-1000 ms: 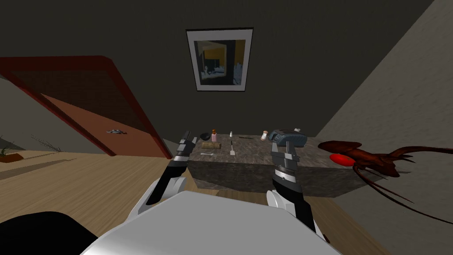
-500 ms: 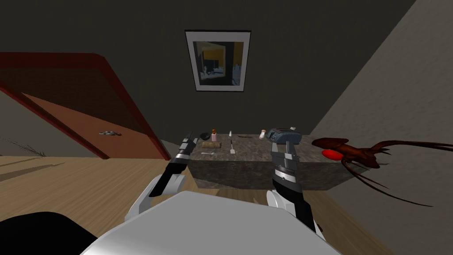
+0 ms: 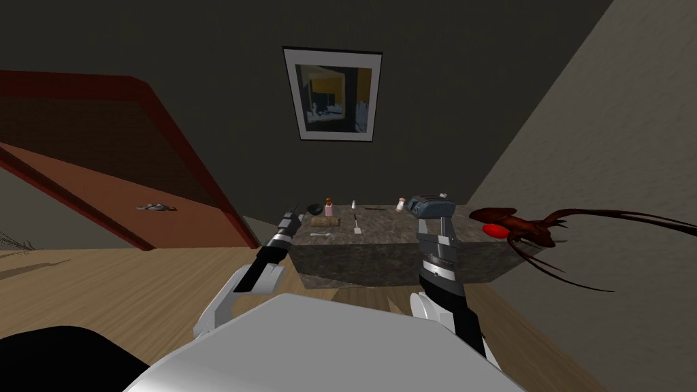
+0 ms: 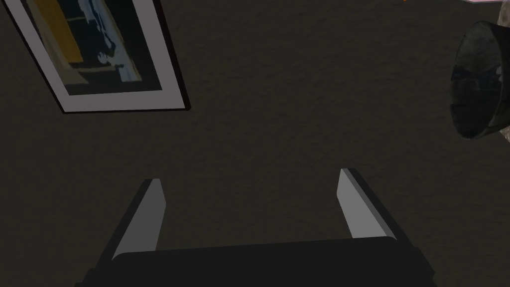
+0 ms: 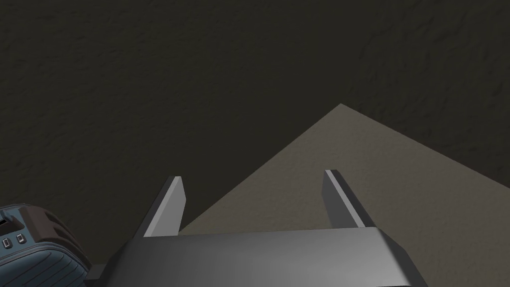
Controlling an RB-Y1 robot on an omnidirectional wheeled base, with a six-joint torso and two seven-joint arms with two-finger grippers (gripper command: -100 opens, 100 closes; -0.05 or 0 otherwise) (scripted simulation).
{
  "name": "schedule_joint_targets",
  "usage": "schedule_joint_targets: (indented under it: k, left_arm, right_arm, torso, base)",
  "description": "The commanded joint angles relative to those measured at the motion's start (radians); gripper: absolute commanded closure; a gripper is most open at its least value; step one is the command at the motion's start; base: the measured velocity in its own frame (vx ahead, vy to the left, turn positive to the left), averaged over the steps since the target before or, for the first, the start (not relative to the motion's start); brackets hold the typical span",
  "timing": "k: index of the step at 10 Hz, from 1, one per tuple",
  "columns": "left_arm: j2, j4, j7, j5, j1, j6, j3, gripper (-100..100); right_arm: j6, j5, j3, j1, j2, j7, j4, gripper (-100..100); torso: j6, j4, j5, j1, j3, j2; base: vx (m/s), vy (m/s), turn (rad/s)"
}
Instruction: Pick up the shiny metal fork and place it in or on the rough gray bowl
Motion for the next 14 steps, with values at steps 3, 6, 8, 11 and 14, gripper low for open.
schedule_joint_targets:
  k: [3,6,8,11,14]
  left_arm:
    - [0.009,0.009,0.010,-0.014,-0.017,0.093,0.012,-100]
    - [0.015,0.014,0.017,-0.027,-0.033,0.168,0.022,-100]
    - [0.019,0.019,0.024,-0.039,-0.049,0.227,0.032,-100]
    - [0.022,0.024,0.031,-0.051,-0.066,0.310,0.042,-100]
    - [0.023,0.030,0.037,-0.062,-0.084,0.395,0.052,-100]
  right_arm:
    - [0.000,0.000,0.000,0.000,0.000,0.000,0.000,0]
    - [0.000,0.000,0.000,0.000,0.000,0.000,0.000,0]
    - [0.000,0.000,0.000,0.000,0.000,0.000,0.000,0]
    - [0.000,0.000,0.000,0.000,0.000,0.000,0.000,0]
    - [0.000,0.000,0.000,0.000,0.000,0.000,0.000,0]
  torso:
    - [0.000,0.000,0.000,-0.001,-0.001,-0.001]
    - [0.000,0.000,0.000,0.000,0.000,-0.001]
    - [0.000,0.000,0.000,0.000,0.000,-0.001]
    - [0.000,0.000,0.000,0.000,-0.001,-0.001]
    - [0.000,0.000,0.000,-0.001,-0.001,-0.002]
  base:
    - [-0.028,0.027,-0.055]
    - [-0.034,0.028,-0.054]
    - [-0.040,0.036,-0.096]
    - [-0.029,0.025,-0.061]
    - [-0.025,0.021,-0.060]
